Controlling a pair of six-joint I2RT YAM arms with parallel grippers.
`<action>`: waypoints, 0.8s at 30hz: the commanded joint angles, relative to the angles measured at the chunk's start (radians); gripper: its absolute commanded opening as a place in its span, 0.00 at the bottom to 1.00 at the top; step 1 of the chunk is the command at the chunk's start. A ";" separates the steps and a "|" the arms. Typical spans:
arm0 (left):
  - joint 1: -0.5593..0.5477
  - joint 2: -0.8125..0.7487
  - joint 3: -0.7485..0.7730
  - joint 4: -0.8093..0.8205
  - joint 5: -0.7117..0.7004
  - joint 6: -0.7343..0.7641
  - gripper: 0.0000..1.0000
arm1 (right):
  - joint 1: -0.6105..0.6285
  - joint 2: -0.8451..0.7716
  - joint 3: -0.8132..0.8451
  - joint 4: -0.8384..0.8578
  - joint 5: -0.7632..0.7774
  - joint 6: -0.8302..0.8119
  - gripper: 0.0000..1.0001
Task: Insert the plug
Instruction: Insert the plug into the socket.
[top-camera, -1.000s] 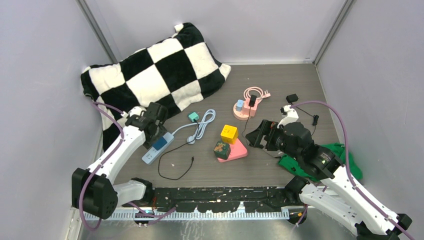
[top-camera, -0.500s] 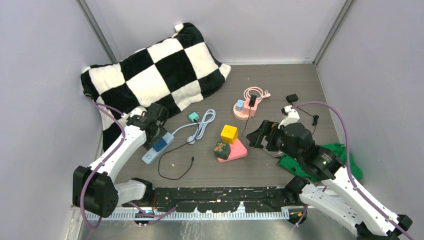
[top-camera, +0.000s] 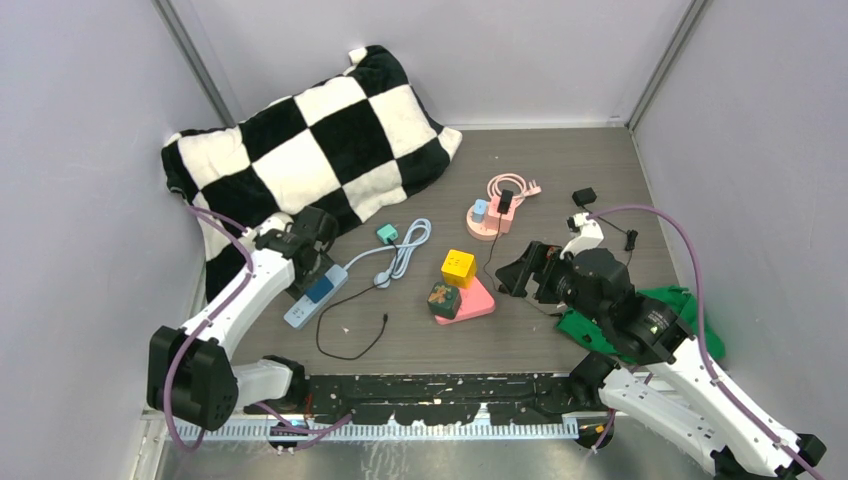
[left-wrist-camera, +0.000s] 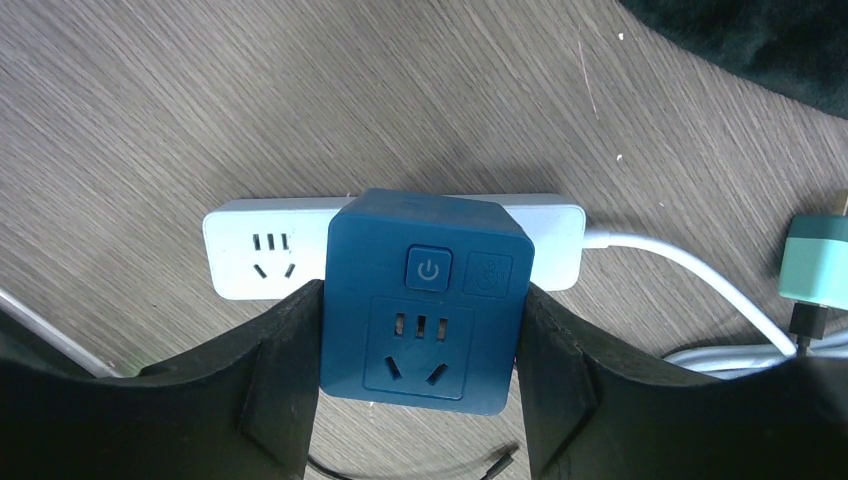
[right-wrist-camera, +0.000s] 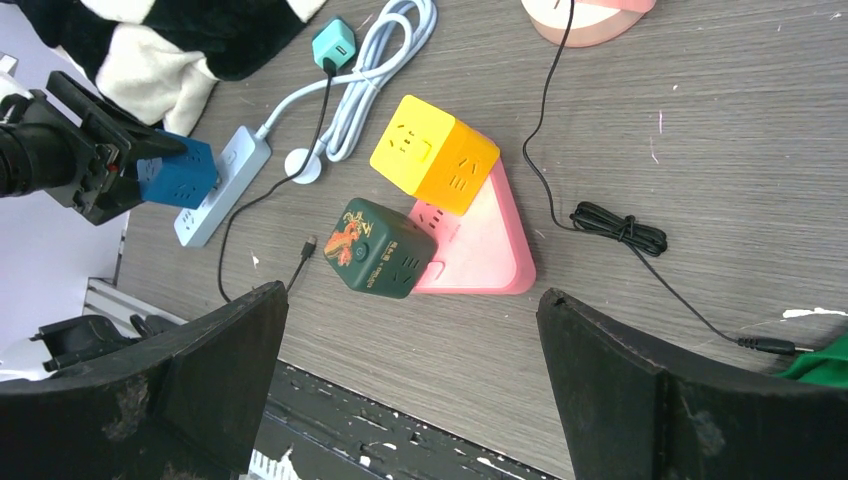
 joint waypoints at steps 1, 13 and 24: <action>0.000 0.026 0.010 -0.033 -0.007 -0.027 0.01 | -0.003 -0.011 0.016 0.012 0.026 -0.015 1.00; -0.001 0.092 -0.029 -0.012 0.017 -0.061 0.01 | -0.003 -0.024 0.015 -0.002 0.041 -0.020 0.99; -0.087 0.211 0.020 -0.103 -0.050 -0.142 0.01 | -0.002 -0.017 0.012 0.001 0.042 -0.023 1.00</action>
